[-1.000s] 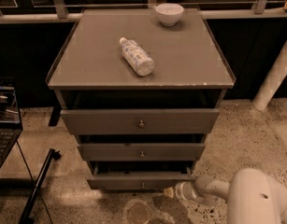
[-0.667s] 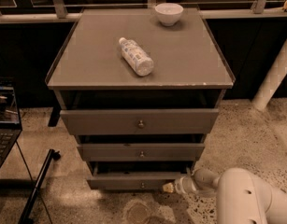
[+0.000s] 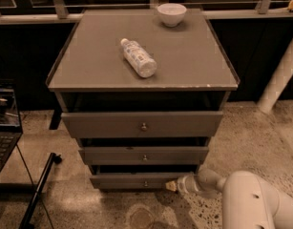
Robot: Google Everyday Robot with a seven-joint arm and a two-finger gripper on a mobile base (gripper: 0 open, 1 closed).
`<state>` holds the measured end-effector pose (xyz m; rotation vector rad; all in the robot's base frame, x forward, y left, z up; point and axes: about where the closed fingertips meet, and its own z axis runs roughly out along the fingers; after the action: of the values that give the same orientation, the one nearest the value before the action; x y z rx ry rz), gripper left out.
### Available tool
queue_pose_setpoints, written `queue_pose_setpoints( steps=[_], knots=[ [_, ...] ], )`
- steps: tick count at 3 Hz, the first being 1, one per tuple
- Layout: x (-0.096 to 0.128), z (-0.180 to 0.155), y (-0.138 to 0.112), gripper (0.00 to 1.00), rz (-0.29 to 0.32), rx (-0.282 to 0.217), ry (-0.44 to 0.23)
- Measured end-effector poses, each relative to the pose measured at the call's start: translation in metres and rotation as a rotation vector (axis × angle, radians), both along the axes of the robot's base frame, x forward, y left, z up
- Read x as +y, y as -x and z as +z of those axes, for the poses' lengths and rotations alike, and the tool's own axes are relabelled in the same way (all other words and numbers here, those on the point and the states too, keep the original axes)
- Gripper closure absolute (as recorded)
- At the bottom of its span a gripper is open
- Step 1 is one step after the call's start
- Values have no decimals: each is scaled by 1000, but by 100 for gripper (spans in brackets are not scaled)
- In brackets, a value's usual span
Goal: Close bottom drawer
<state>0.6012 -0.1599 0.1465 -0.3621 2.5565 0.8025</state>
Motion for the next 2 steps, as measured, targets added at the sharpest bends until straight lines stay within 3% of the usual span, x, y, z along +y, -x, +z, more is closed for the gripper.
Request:
queue_pose_setpoints(
  steps=[1,2],
  knots=[
    [1,14,-23,100,-42,-66,11],
    [1,14,-22,100,-42,-67,11]
  ],
)
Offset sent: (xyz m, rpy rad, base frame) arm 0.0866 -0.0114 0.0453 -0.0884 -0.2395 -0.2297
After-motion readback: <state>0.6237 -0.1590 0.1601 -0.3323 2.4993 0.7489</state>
